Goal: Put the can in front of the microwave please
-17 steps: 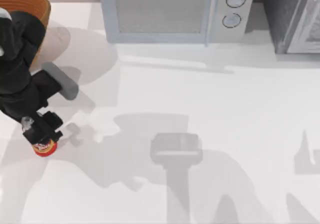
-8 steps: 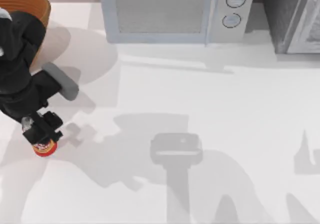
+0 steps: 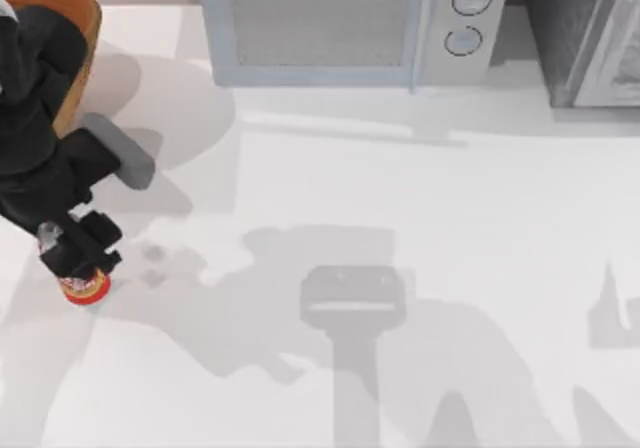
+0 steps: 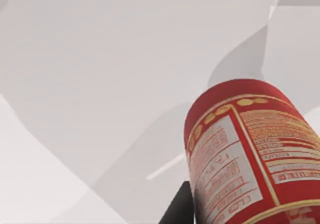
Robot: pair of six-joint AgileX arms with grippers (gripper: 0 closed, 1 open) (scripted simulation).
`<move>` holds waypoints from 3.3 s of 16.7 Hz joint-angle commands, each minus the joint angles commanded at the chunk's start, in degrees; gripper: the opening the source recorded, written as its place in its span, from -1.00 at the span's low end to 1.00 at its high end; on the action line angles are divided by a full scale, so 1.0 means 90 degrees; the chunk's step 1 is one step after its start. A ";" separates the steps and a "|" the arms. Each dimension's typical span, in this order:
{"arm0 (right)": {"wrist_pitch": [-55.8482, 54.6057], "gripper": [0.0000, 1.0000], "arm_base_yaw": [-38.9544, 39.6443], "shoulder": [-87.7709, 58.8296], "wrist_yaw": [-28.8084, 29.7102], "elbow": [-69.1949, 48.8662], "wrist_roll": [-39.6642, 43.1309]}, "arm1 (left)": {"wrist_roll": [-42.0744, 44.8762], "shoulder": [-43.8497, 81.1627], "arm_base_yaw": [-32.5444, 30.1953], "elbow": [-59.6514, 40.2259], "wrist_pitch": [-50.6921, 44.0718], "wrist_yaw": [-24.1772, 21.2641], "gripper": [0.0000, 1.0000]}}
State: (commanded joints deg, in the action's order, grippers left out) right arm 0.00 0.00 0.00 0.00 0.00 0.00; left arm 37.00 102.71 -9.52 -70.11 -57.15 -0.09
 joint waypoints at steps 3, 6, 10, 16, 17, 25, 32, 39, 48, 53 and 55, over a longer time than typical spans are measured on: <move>0.0000 1.00 0.0000 0.0000 0.0000 0.0000 0.0000 | -0.0016 -0.0148 0.0004 -0.0321 -0.0492 0.0005 -1.00; 0.0000 1.00 0.0000 0.0000 0.0000 0.0000 0.0000 | -0.0016 -0.0186 0.0000 -0.0390 -0.0579 0.0005 -1.00; 0.0000 1.00 0.0000 0.0000 0.0000 0.0000 0.0000 | -0.0083 -0.0087 -0.0036 -0.0455 -0.0600 0.0009 -1.00; 0.0000 1.00 0.0000 0.0000 0.0000 0.0000 0.0000 | -0.1806 0.1178 -0.0678 -0.2265 -0.1349 0.0010 -1.00; 0.0000 1.00 0.0000 0.0000 0.0000 0.0000 0.0000 | -0.2293 0.1488 -0.0831 -0.2740 -0.1539 0.0008 -1.00; 0.0000 1.00 0.0000 0.0000 0.0000 0.0000 0.0000 | -0.6420 0.3789 -0.2069 -0.6539 -0.2946 -0.0012 -1.00; 0.0000 1.00 0.0000 0.0000 0.0000 0.0000 0.0000 | -0.7386 0.4290 -0.2424 -0.7487 -0.3219 0.0008 -1.00; 0.0000 1.00 0.0000 0.0000 0.0000 0.0000 0.0000 | -0.7378 0.4245 -0.2408 -0.7286 -0.3057 0.0007 -1.00; 0.0000 1.00 0.0000 0.0000 0.0000 0.0000 0.0000 | -0.7384 0.4231 -0.2421 -0.7176 -0.2967 0.0009 -0.55; 0.0000 1.00 0.0000 0.0000 0.0000 0.0000 0.0000 | -0.7384 0.4231 -0.2421 -0.7176 -0.2967 0.0009 0.21; 0.0000 1.00 0.0000 0.0000 0.0000 0.0000 0.0000 | -0.7384 0.4231 -0.2421 -0.7176 -0.2967 0.0009 0.51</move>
State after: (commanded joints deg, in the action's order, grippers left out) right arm 0.00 0.00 0.00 0.00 0.00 0.00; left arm -29.45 140.78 -31.31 -134.69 -83.85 -0.01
